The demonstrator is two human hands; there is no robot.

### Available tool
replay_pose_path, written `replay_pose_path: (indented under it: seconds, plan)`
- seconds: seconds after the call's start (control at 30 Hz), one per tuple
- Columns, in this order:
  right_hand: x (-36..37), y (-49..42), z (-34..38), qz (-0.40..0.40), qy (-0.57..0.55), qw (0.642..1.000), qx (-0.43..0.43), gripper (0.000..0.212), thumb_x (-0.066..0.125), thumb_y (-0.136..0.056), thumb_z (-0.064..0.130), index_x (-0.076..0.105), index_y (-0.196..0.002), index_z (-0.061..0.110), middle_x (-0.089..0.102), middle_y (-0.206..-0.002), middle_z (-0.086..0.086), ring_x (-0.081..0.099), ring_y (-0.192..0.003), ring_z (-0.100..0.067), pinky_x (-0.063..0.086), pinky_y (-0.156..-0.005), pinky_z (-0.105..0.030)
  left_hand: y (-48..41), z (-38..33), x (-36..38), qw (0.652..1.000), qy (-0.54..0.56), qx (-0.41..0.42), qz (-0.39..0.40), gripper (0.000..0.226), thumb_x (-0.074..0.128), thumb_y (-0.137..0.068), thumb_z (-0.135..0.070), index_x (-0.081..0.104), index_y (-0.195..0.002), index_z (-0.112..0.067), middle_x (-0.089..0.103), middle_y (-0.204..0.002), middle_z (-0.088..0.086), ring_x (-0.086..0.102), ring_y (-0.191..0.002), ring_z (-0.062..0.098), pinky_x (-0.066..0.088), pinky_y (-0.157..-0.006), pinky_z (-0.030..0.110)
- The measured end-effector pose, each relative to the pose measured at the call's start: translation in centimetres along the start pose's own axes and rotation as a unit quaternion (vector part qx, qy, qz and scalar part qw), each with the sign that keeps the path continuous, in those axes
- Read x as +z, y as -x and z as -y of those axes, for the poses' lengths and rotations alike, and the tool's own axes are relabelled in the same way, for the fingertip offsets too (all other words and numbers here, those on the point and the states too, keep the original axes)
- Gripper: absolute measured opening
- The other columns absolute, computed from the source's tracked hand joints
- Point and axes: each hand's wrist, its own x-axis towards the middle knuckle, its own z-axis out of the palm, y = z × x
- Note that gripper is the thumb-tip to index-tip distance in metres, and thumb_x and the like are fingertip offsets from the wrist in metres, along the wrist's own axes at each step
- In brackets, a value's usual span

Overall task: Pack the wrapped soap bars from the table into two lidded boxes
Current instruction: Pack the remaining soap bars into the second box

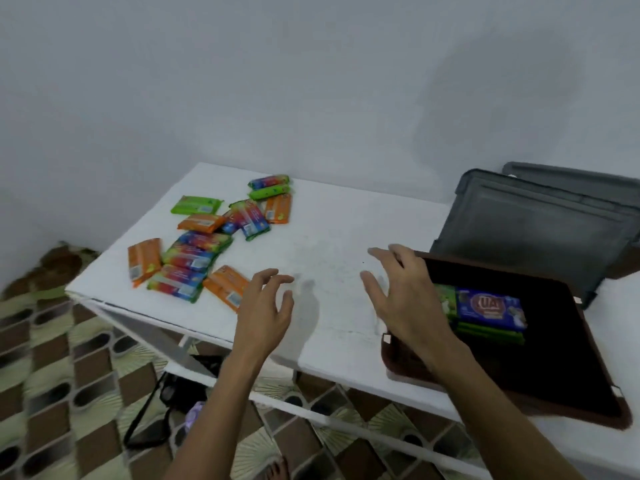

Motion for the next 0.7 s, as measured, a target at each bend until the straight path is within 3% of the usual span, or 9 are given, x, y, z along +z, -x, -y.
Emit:
replay_pose_path:
  seconds: [0.1, 0.2, 0.3, 0.43, 0.6, 0.7]
  plan:
    - [5.0, -1.4, 4.6, 0.039, -0.009, 0.999, -0.017, 0.041, 0.052, -0.096, 0.039, 0.052, -0.135, 0.026, 0.044, -0.142, -0.009, 0.042, -0.127, -0.027, 0.042, -0.101, -0.039, -1.1, 6.0, -3.2, 0.998, -0.052, -0.027, -0.024, 0.023, 0.057, -0.090, -0.022, 0.068, -0.110, -0.016, 0.058, -0.122, 0.009, 0.053, -0.114, 0.028, 0.049, -0.088, 0.043]
    - [10.2, -2.4, 8.3, 0.100, -0.014, 0.994, -0.043, 0.042, 0.050, -0.097, 0.039, 0.049, -0.138, 0.028, 0.040, -0.145, -0.009, 0.044, -0.126, -0.028, 0.045, -0.099, -0.040, -2.4, 11.5, -6.1, 0.989, -0.123, -0.083, -0.007, 0.031, 0.060, -0.087, -0.018, 0.064, -0.117, -0.018, 0.057, -0.125, 0.010, 0.054, -0.113, 0.033, 0.049, -0.085, 0.048]
    - [15.0, -3.2, 10.6, 0.191, -0.009, 0.979, -0.066, 0.045, 0.046, -0.098, 0.042, 0.043, -0.142, 0.033, 0.031, -0.152, -0.009, 0.039, -0.131, -0.030, 0.045, -0.100, -0.043, -3.7, 15.8, -8.4, 0.976, -0.192, -0.091, 0.046, 0.048, 0.059, -0.082, -0.007, 0.058, -0.128, -0.019, 0.051, -0.136, 0.011, 0.047, -0.121, 0.038, 0.042, -0.093, 0.053]
    - [19.4, -3.2, 11.9, 0.287, 0.037, 0.953, -0.083, 0.050, 0.049, -0.097, 0.042, 0.037, -0.145, 0.036, 0.023, -0.156, -0.013, 0.030, -0.134, -0.036, 0.038, -0.105, -0.049, -5.0, 20.0, -10.7, 0.964, -0.222, -0.051, 0.134, 0.057, 0.051, -0.086, -0.007, 0.049, -0.137, -0.032, 0.041, -0.150, 0.001, 0.036, -0.134, 0.034, 0.030, -0.105, 0.049]
    - [21.3, -2.7, 11.7, 0.240, 0.054, 0.962, -0.114, 0.042, 0.052, -0.092, 0.029, 0.047, -0.134, 0.034, 0.045, -0.138, -0.017, 0.044, -0.108, -0.036, 0.047, -0.089, -0.047, -6.0, 22.8, -12.1, 0.944, -0.267, 0.037, 0.190, 0.053, 0.051, -0.095, -0.021, 0.038, -0.139, -0.047, 0.033, -0.154, -0.007, 0.032, -0.136, 0.030, 0.026, -0.107, 0.052]
    - [21.1, -2.6, 11.8, 0.200, 0.046, 0.973, -0.108, 0.040, 0.052, -0.089, 0.024, 0.049, -0.128, 0.033, 0.049, -0.132, -0.016, 0.042, -0.104, -0.033, 0.050, -0.086, -0.044, -6.2, 23.1, -12.0, 0.950, -0.253, 0.061, 0.175, 0.045, 0.054, -0.093, -0.028, 0.043, -0.131, -0.048, 0.046, -0.142, 0.000, 0.041, -0.128, 0.034, 0.028, -0.105, 0.056]
